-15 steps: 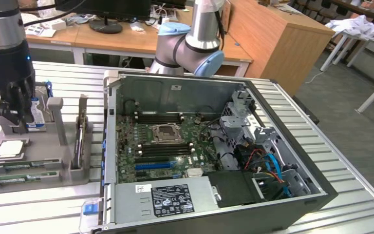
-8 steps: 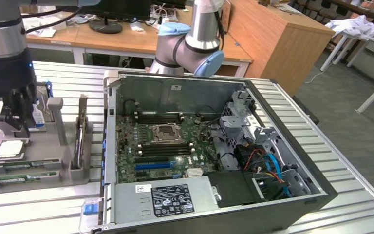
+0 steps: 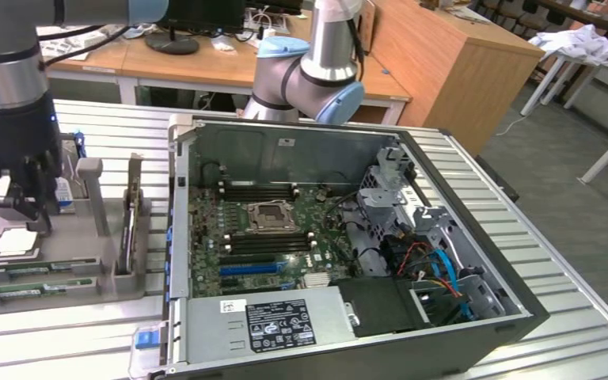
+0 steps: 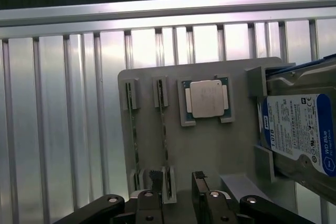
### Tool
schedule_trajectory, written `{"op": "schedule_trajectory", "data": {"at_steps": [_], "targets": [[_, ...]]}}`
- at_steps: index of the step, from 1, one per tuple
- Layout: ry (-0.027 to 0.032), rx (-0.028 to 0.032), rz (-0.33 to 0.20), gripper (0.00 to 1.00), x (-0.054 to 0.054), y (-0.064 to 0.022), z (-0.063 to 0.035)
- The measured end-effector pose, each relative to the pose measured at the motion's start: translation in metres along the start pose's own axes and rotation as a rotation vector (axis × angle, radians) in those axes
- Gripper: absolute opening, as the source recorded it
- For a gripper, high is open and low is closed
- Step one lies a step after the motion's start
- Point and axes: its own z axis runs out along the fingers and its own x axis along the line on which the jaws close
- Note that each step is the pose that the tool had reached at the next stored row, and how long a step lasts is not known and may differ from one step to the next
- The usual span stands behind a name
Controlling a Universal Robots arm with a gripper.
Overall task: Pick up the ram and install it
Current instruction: 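Pick up the ram and move it above insertion slot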
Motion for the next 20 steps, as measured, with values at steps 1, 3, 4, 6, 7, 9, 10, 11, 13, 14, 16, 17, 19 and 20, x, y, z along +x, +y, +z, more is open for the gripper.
{"op": "schedule_trajectory", "data": {"at_steps": [1,3,4,6,7,9,10,11,13,14,16,17,19,20], "targets": [[-0.0001,0.0001,0.0,0.36,0.0,-0.0001,0.002],[0.0,0.0,-0.001,0.36,0.0,-0.0001,0.0055],[0.0,0.0,-0.001,0.36,0.0,-0.0001,0.0073],[0.0,-0.0001,-0.001,0.36,0.0,-0.0002,0.0109],[0.0,-0.0001,-0.002,0.36,0.0,-0.0002,0.0128],[0.0,0.0001,-0.002,0.36,0.0,-0.0003,0.016],[0.0001,-0.0001,-0.002,0.36,0.0,-0.0003,0.0163],[0.0002,-0.0002,-0.002,0.36,0.0,-0.0003,0.0163],[0.0002,-0.0002,-0.002,0.36,0.0,-0.0003,0.0163],[0.0002,-0.0001,-0.002,0.36,0.0,-0.0003,0.0163],[-0.0001,0.0003,-0.002,0.36,0.001,-0.0002,0.0166],[0.0,0.0001,-0.003,0.36,0.002,-0.0001,0.0165],[-0.0007,0.0,-0.003,0.36,0.005,0.0002,0.0165],[-0.001,-0.0001,-0.004,0.36,0.007,0.0005,0.0165]]}}
